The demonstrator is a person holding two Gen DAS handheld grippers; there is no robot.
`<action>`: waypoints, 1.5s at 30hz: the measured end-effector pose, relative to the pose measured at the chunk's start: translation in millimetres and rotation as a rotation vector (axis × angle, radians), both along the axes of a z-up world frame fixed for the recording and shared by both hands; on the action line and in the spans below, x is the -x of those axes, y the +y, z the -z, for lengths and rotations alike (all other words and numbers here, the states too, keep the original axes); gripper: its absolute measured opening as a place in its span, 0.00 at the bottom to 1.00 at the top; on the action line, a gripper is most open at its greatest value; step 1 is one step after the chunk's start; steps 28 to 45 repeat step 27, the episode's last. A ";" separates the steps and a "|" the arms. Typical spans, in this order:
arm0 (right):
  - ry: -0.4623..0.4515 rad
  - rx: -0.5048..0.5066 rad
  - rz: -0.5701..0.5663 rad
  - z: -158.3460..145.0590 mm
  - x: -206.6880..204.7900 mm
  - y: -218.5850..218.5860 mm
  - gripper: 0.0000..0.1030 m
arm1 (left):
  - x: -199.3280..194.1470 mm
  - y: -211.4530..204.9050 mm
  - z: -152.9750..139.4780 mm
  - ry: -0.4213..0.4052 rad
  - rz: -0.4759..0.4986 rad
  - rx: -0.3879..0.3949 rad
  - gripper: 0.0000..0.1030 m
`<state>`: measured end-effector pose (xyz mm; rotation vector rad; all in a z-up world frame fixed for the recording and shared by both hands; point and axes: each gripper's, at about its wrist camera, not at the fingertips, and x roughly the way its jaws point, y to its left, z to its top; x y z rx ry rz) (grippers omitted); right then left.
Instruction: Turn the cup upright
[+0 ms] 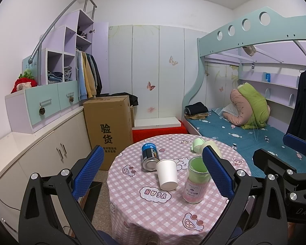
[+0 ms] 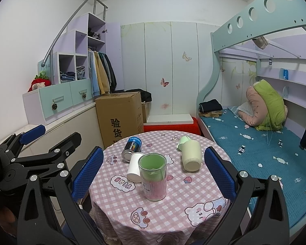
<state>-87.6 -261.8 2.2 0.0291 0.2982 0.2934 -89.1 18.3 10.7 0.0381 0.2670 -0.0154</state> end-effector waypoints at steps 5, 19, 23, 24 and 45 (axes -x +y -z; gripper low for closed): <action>0.000 -0.002 0.001 2.4 0.3 0.3 0.93 | 0.7 0.2 -0.5 -0.002 0.001 0.001 0.95; 0.000 -0.004 0.004 4.6 0.6 0.4 0.93 | -0.4 2.5 3.9 -0.003 -0.001 -0.002 0.95; 0.013 -0.004 0.008 7.2 -0.8 1.8 0.93 | -3.6 0.9 6.4 0.005 -0.003 -0.005 0.95; 0.015 -0.004 0.009 7.5 -1.2 2.0 0.93 | -4.5 0.4 6.6 0.006 -0.003 -0.006 0.95; 0.024 -0.009 0.009 8.6 -3.9 1.0 0.93 | -6.2 -0.4 6.9 0.009 -0.004 -0.008 0.95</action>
